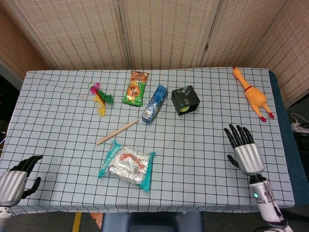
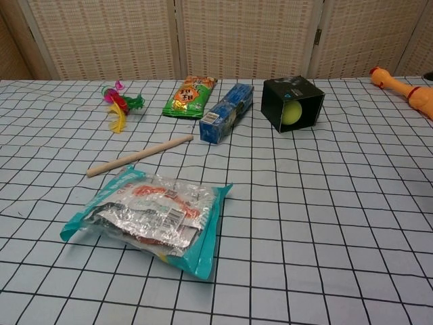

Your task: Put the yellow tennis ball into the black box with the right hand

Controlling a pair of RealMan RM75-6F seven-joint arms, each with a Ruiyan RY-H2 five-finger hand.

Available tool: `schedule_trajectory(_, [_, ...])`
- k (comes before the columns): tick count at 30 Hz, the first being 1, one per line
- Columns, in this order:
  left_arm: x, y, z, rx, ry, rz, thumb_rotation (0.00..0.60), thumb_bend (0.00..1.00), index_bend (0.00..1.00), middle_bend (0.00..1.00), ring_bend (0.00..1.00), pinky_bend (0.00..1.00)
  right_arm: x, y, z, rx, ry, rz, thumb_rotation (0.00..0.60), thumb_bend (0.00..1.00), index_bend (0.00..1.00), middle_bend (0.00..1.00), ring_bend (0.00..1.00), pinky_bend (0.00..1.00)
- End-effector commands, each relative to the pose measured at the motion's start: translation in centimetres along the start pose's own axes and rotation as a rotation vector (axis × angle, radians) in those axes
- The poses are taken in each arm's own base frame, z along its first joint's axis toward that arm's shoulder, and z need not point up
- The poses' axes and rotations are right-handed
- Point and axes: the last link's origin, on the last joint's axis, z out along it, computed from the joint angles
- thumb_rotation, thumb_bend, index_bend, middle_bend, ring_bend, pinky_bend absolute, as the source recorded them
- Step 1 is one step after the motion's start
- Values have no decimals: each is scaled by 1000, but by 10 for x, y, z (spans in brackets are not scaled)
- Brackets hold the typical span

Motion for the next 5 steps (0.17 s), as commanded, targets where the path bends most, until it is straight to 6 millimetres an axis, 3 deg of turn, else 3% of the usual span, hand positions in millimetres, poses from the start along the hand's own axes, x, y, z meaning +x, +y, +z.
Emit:
schedule_trajectory(1, [0, 1, 1, 0, -1, 2, 600, 459, 169, 177, 214, 426, 4, 11, -16, -42, -10, -13, 600, 122, 0, 0, 0, 90])
schedule_trajectory(5, [-1, 2, 2, -2, -5, 6, 600, 459, 170, 176, 214, 426, 2, 13, -18, -42, -17, -15, 600, 122, 0, 0, 0, 89])
